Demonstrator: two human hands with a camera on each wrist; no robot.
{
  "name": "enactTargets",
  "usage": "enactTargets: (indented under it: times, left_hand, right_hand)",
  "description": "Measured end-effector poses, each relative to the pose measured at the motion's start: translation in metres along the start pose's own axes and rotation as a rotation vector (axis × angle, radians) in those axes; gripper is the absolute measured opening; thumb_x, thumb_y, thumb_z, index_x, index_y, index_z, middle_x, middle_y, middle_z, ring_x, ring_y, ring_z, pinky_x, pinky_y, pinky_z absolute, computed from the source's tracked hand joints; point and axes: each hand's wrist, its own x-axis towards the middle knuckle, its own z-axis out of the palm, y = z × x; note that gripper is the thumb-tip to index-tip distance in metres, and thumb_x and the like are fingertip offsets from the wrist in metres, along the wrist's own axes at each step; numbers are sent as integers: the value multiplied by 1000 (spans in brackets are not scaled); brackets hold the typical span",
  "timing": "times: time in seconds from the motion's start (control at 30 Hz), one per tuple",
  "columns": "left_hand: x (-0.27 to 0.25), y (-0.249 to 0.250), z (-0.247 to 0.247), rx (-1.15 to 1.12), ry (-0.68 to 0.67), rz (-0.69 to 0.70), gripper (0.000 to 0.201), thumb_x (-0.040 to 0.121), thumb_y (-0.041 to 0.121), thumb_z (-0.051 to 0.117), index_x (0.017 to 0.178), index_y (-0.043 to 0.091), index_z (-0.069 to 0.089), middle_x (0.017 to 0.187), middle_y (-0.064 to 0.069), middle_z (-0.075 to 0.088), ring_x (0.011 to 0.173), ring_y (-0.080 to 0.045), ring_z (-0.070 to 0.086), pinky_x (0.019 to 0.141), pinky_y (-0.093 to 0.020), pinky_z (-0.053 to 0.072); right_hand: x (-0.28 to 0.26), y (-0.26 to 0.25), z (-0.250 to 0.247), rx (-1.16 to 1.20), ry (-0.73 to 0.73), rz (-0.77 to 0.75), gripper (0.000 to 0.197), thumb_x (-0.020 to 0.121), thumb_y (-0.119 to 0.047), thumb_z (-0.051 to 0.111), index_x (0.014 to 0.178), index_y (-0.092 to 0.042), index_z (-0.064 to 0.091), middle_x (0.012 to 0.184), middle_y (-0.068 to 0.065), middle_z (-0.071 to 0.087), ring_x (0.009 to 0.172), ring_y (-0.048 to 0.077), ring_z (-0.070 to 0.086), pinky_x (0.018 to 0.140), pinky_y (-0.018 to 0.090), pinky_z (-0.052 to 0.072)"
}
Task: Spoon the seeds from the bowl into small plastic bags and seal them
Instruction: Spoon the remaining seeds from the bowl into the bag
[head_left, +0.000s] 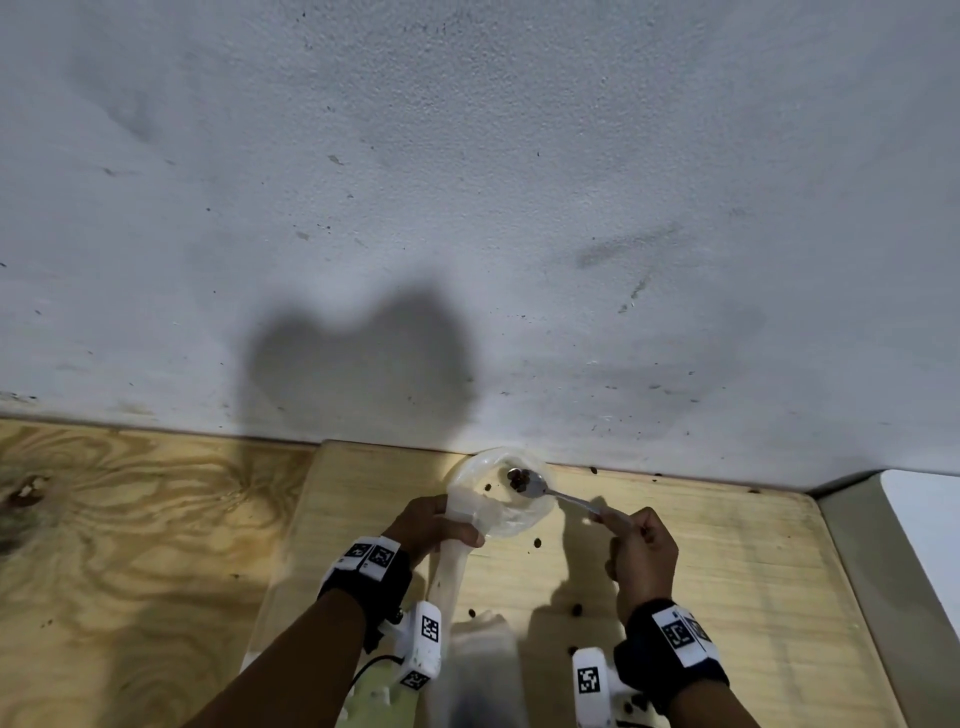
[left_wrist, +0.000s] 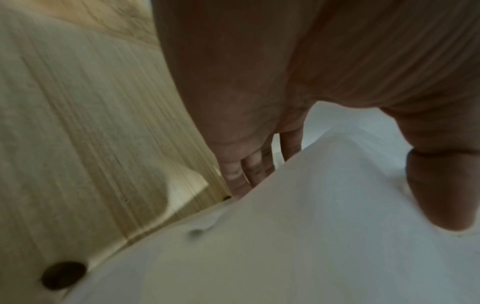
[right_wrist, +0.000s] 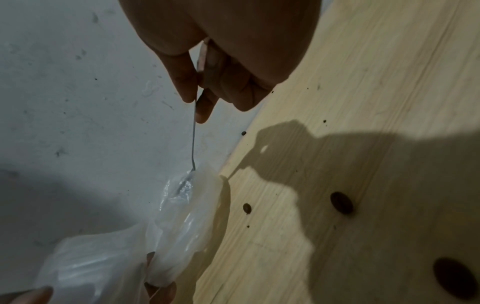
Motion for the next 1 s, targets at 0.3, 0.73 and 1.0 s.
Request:
enactTargets:
  times: [0.3,0.73,1.0]
  left_hand:
    - [-1,1,3,94,20,-5,65,37,28,85,101,20,74,101,-6,73,99,-29,65,89,-43,54]
    - [4,0,-1,121,11,-27,57,41,26,85,97,25,75,98,-3,74,99,-28,65,94,-48,52]
    - [3,-2,-17,168,-9,-33,56,48,17,85,103,21,73,100,-5,73,97,-26,66,85,-39,54]
  right_hand:
    - [-4,-5,8,-127,-21,-37,41,71,-18,74,54,-19,36,67,25,47,59,18,39,61,31,32]
    - [-6,2,38,-276,42,-37,46,75,-5,76,59,-15,34,59,1,33,60,20,31,62,32,31]
    - [-12,2,32,-279,8,-104,40,75,-3,74,61,-11,38,59,0,33,60,18,31,61,32,31]
